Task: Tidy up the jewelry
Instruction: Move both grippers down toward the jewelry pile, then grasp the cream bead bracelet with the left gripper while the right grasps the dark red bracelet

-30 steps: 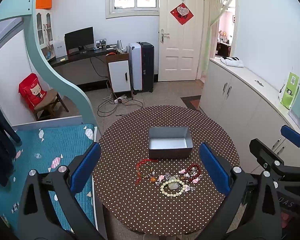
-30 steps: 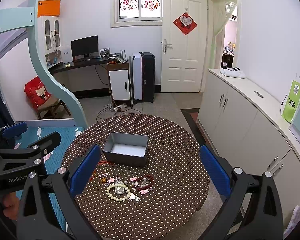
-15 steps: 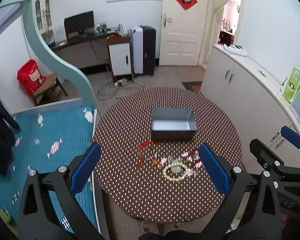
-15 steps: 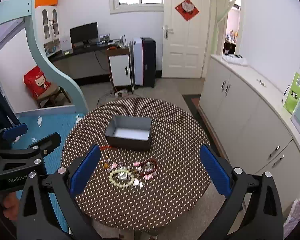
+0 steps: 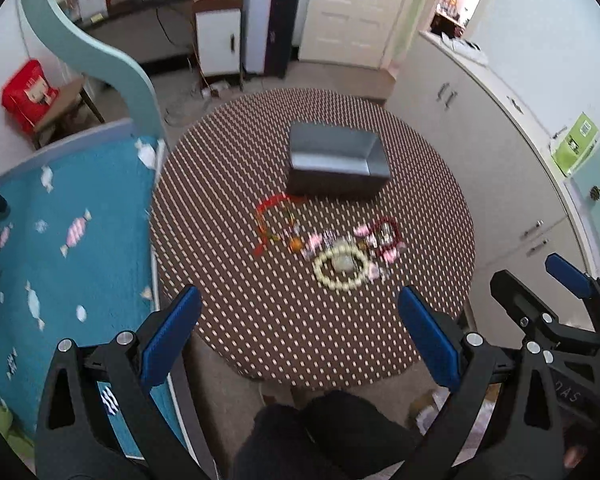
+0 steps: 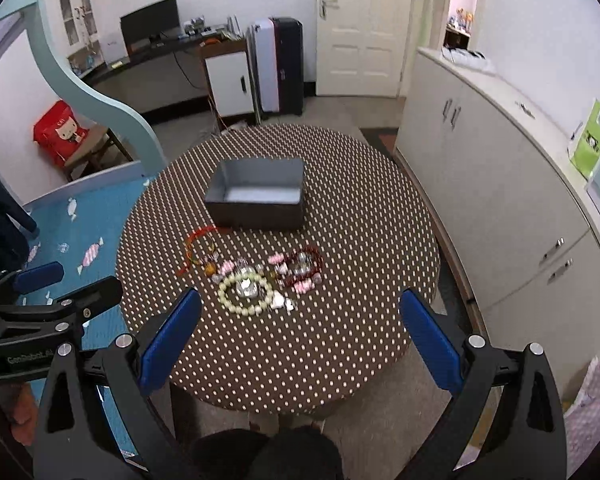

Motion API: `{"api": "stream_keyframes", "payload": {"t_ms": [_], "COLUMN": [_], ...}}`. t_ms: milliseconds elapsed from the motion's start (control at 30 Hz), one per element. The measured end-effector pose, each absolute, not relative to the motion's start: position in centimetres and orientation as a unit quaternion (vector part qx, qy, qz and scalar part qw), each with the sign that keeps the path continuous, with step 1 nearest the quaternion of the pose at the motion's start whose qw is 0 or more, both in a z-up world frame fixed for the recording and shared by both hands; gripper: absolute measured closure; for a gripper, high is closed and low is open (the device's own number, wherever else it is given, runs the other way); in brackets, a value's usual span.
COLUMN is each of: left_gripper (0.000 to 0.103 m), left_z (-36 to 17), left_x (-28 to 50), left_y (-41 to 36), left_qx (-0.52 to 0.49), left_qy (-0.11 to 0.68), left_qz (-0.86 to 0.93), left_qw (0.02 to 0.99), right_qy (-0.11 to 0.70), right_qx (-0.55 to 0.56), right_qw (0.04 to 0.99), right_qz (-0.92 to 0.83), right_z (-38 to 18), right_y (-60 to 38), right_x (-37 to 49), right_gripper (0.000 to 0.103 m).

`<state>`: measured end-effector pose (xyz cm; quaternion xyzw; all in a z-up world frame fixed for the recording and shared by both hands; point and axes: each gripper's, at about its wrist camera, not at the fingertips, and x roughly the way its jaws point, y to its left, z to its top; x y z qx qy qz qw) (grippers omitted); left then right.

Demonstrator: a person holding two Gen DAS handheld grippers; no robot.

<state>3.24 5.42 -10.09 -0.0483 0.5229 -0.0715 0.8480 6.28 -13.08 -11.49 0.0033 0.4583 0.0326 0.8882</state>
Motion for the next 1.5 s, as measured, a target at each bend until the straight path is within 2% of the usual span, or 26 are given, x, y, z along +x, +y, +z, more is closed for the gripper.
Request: {"api": "stream_keyframes", "payload": {"t_ms": [133,433,667,700,733,767,867,1067,1133,1167,1267,1333,1367,1433,1500], "left_gripper": [0.005,0.005,0.008,0.015,0.030,0.035,0.037,0.052,0.063,0.063,0.073,0.090,0.094,0.094,0.094], "left_z": [-12.6,-17.3,-21.8,-22.4,-23.0,-23.7,-25.3,-26.9,-27.7,-27.9,-28.7,-28.9,-28.9,-29.1,-29.8], "left_x": [4.1,7.9,11.9,12.4,12.8,13.2,13.9,14.8,15.1,15.3,15.9,16.3,16.4,16.8,17.5], "left_y": [5.5,3.9,2.9,2.7,2.5,2.4,2.2,1.8,1.6,1.5,0.4,-0.3,-0.5,-0.8,-1.4], "left_qx": [-0.091,-0.070,-0.066,-0.059,-0.058,-0.060,-0.064,-0.038,-0.043,-0.041,-0.008,0.000,0.003,0.008,-0.001], "left_qy": [0.558,0.591,0.620,0.627,0.634,0.644,0.662,0.679,0.685,0.684,0.679,0.680,0.680,0.684,0.687], "left_qz": [-0.113,-0.103,-0.050,-0.046,-0.047,-0.046,-0.028,-0.001,-0.003,0.003,0.013,0.014,0.014,0.017,0.024], "left_qw": [0.817,0.797,0.780,0.775,0.769,0.761,0.746,0.733,0.727,0.729,0.734,0.733,0.733,0.729,0.726], "right_qy": [0.485,0.499,0.510,0.516,0.524,0.532,0.551,0.571,0.573,0.573,0.572,0.573,0.576,0.580,0.583], "right_qx": [0.010,-0.045,-0.086,-0.084,-0.078,-0.068,-0.046,-0.051,-0.066,-0.077,-0.088,-0.096,-0.104,-0.115,-0.125], "right_qw": [0.874,0.865,0.851,0.847,0.842,0.837,0.823,0.805,0.803,0.802,0.800,0.798,0.794,0.789,0.786], "right_qz": [0.016,0.018,0.085,0.092,0.100,0.110,0.129,0.150,0.152,0.152,0.159,0.160,0.162,0.163,0.162], "right_z": [-12.7,-15.6,-19.1,-19.4,-19.9,-20.3,-21.7,-23.7,-24.1,-24.4,-25.2,-25.6,-26.1,-26.9,-27.7], "right_y": [-13.8,-14.8,-15.9,-16.1,-16.4,-16.8,-17.6,-18.3,-18.2,-18.1,-17.8,-17.5,-17.3,-17.0,-16.8], "right_x": [6.8,10.1,14.7,15.3,16.0,16.7,18.4,20.5,21.2,21.6,22.3,22.7,22.9,23.4,23.9], "right_gripper": [0.007,0.007,0.007,0.007,0.007,0.007,0.007,0.007,0.007,0.007,0.008,0.013,0.016,0.024,0.027]}}
